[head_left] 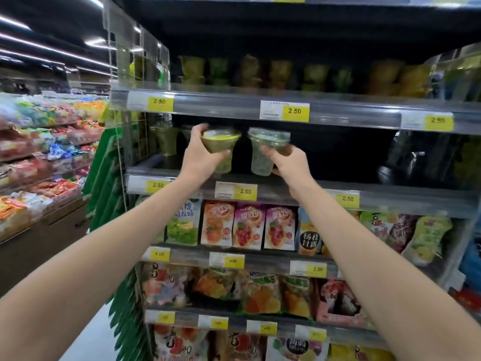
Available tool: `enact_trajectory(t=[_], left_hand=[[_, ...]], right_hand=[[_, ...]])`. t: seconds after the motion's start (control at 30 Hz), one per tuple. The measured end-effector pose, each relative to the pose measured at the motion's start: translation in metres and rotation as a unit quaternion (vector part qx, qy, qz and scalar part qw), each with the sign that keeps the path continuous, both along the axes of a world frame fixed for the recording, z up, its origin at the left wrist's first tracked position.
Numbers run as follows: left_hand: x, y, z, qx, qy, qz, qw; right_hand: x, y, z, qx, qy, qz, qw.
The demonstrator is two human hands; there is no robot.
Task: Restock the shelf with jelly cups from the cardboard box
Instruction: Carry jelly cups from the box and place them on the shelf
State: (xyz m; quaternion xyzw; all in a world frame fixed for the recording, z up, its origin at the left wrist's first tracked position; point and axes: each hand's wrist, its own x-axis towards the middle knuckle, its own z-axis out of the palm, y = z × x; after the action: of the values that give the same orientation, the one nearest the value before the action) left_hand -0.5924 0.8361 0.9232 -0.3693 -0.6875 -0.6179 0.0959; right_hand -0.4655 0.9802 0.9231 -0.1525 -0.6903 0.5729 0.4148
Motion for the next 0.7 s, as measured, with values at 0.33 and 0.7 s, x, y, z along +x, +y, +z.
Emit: enact_trajectory(t=[0.33,0.7], left_hand=[[-0.037,0.037,-0.007,-0.069,0.02,0.036,0.997],[-0.058,0.039,-0.016,-0.216,0.037,0.089,0.972]], right_hand=[[-0.039,0.028,0.0,0.083,-0.077,-0.052,0.992],[-0.046,0.04,-0.003,0.139,-0.161,-0.05,0.976]])
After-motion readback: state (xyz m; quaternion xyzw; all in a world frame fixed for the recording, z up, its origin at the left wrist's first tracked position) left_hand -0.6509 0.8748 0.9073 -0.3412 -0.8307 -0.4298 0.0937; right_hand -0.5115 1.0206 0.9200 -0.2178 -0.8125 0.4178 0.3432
